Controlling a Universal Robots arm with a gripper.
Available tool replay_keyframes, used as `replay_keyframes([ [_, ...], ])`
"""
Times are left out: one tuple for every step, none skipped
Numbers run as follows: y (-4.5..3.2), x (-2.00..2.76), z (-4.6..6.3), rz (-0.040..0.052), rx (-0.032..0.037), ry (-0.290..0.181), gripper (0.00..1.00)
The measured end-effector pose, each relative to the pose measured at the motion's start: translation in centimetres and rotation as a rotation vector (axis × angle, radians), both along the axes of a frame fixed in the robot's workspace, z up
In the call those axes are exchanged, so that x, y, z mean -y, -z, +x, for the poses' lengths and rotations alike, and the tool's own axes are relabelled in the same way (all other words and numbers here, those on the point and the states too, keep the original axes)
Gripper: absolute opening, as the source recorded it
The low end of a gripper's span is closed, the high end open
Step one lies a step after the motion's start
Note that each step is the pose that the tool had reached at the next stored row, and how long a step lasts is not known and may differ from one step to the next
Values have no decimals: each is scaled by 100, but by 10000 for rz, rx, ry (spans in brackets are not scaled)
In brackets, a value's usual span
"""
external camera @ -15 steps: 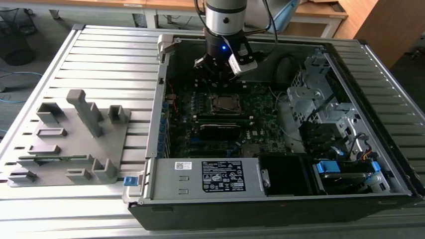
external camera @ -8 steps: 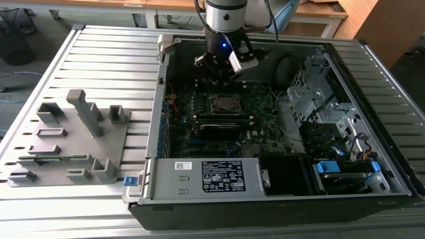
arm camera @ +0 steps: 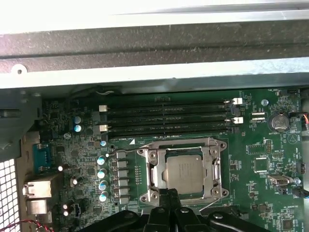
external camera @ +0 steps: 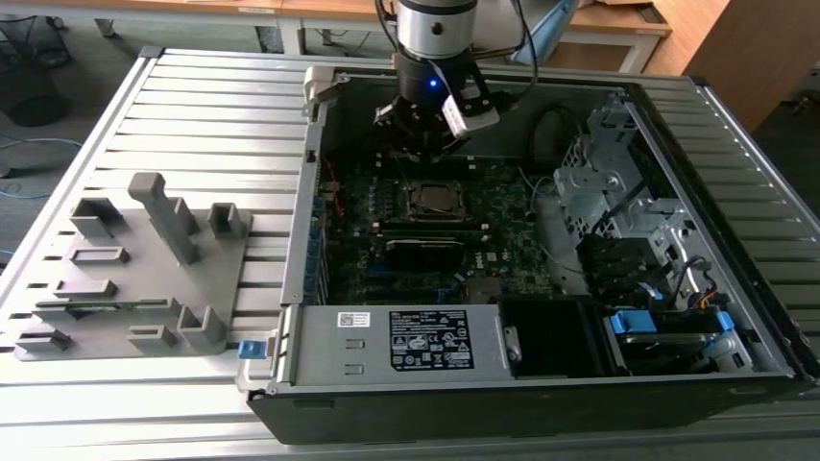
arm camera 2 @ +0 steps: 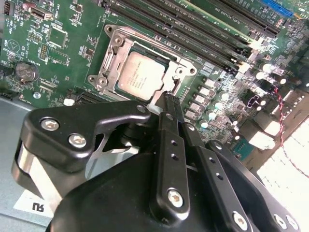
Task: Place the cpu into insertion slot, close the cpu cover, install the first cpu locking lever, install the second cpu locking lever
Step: 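Install the first cpu locking lever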
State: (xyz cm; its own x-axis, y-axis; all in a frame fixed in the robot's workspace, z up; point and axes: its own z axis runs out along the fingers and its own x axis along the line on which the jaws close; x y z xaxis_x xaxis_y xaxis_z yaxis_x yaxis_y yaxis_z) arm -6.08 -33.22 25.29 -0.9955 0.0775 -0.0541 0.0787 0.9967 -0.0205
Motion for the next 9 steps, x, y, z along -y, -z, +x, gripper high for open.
replay_keyframes([
  [1,0,-6,0,0,1,11],
  [2,0,-20,-1,0,0,11],
  [4,0,-41,-2,2,1,11],
  [7,0,-66,-2,7,2,11],
  [10,-1,-93,-1,12,2,11],
  [13,-2,-124,0,18,0,11],
  [15,-2,-155,-1,24,1,11],
  [17,-3,-185,0,29,2,11],
  [19,-3,-211,-1,33,2,11],
])
